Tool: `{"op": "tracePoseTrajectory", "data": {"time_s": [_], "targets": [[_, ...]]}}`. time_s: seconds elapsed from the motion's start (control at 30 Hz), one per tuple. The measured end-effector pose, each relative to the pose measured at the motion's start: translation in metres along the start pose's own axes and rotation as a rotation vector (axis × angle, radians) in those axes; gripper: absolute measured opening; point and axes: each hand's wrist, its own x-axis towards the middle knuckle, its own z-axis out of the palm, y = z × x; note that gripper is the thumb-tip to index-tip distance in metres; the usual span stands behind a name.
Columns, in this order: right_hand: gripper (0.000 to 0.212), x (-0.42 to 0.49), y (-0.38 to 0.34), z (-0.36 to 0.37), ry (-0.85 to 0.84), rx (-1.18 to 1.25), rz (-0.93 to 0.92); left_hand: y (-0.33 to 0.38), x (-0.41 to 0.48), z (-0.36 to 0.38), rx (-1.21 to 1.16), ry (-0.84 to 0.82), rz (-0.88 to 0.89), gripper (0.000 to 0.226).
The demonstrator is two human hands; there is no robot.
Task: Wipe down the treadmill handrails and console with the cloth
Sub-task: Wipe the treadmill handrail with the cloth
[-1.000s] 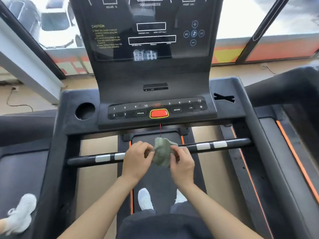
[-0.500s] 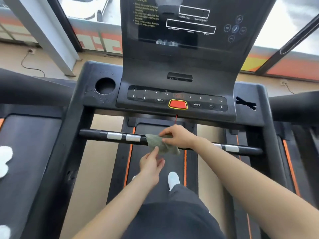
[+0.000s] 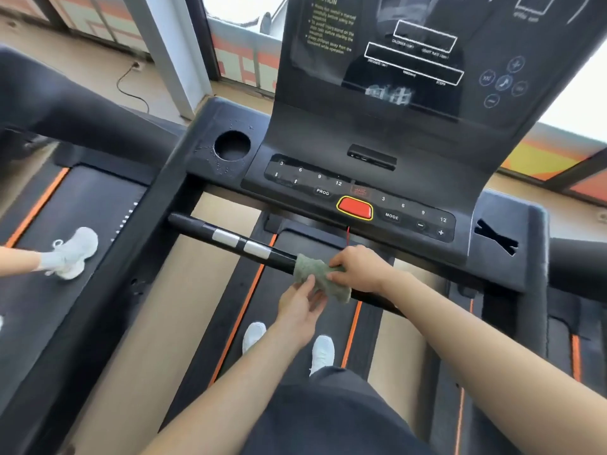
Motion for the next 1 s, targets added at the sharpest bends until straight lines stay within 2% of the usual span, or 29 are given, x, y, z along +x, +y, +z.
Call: {"op": "tracePoseTrajectory", "data": {"time_s": [0.17, 0.4, 0.53, 0.67, 0.7, 0.77, 0.8, 0.87, 0.93, 1.0], "targets": [[0.022, 0.022, -0.013, -0.005, -0.079, 0.018, -0.049, 0.005, 0.004, -0.003, -0.102, 0.025, 0.068, 0.029], [0.043, 0.046, -0.04, -0.007, -0.131, 0.126, -0.049, 0.028, 0.012, -0.015, -0.168, 0.071, 0.168, 0.032], [0.028, 0.063, -0.053, -0.001, -0.106, 0.178, -0.07, 0.052, 0.02, -0.026, -0.204, 0.171, 0.264, 0.029], [0.006, 0.08, -0.086, 0.001, -0.024, 0.233, -0.127, 0.08, 0.031, -0.042, -0.228, 0.299, 0.356, 0.044], [0.008, 0.086, -0.096, 0.001, -0.016, 0.245, -0.133, 0.088, 0.033, -0.047, -0.231, 0.327, 0.372, 0.047], [0.026, 0.1, -0.111, 0.001, 0.001, 0.258, -0.148, 0.103, 0.036, -0.056, -0.257, 0.365, 0.411, 0.05], [0.023, 0.105, -0.119, 0.0, 0.0, 0.259, -0.149, 0.112, 0.035, -0.061, -0.279, 0.371, 0.427, 0.05], [0.004, 0.116, -0.135, -0.001, -0.01, 0.265, -0.164, 0.125, 0.035, -0.072, -0.322, 0.373, 0.462, 0.045], [0.015, 0.128, -0.15, -0.003, -0.008, 0.276, -0.172, 0.132, 0.032, -0.082, -0.327, 0.396, 0.481, 0.04], [0.016, 0.14, -0.164, -0.003, -0.005, 0.284, -0.159, 0.132, 0.031, -0.091, -0.271, 0.449, 0.449, 0.041]]}}
